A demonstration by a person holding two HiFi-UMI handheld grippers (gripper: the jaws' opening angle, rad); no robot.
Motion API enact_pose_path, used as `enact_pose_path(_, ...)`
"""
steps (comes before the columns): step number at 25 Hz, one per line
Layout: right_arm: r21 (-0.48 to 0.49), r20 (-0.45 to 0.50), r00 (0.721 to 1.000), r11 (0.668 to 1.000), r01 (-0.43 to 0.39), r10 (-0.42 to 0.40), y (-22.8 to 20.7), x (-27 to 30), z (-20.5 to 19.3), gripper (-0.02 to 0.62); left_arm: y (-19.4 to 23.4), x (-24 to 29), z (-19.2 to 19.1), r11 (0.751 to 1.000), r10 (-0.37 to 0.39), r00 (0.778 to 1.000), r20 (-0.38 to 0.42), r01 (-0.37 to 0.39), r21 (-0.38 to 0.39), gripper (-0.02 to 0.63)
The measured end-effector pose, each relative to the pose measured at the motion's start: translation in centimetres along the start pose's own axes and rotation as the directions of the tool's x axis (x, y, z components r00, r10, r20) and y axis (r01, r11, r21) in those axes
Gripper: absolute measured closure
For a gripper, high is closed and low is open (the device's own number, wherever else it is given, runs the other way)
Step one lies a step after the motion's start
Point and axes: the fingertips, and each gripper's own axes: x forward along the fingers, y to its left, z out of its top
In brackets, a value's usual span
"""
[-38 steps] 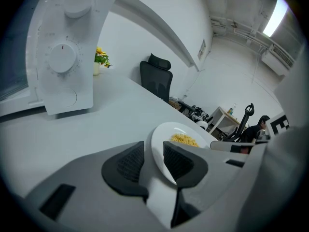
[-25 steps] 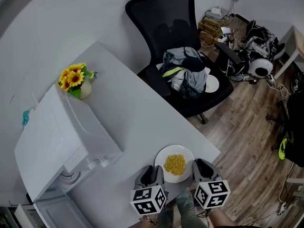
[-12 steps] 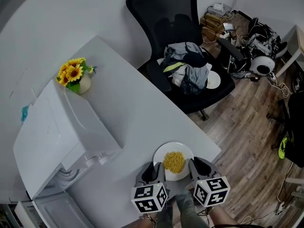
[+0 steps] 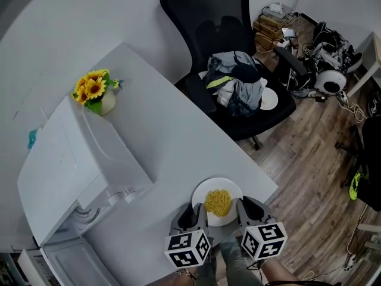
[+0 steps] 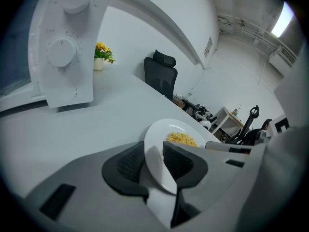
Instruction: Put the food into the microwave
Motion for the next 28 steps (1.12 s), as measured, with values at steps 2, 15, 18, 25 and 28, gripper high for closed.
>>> enact_pose_path(2,-0.005,0.003,1.000,1.000,-0.002,0.002,0.2,-0.2,0.1,0.549,0.2,-0.3,-0.3,1.000,-0.002,1.000,-0.002,0.002,-0.020,0.482)
enact_pose_path(15,-0.064,-0.006,0.998,0.996,-0.065,0.065,3.9,-1.0,0.6,0.549,1.9,-4.7,-0.7,0.993,0.003,0.999,0.037,0.002,-0.115,0.482)
enact_pose_path(18,-0.084,-0.014,0.996,0.992,-0.094,0.093,5.6,-1.0,0.6,0.549,2.9,-6.2,-0.6,0.990,0.016,0.998,0.057,-0.008,-0.142,0.483)
enact_pose_path(25,-0.142,-0.043,0.983,0.973,-0.181,0.177,10.3,-0.7,0.7,0.550,6.0,-10.1,-0.6,0.975,0.089,0.990,0.107,-0.065,-0.211,0.508)
enact_pose_path(28,-0.172,-0.061,0.974,0.959,-0.224,0.217,12.5,-0.5,0.6,0.549,7.4,-11.9,-0.7,0.965,0.130,0.984,0.124,-0.097,-0.245,0.508)
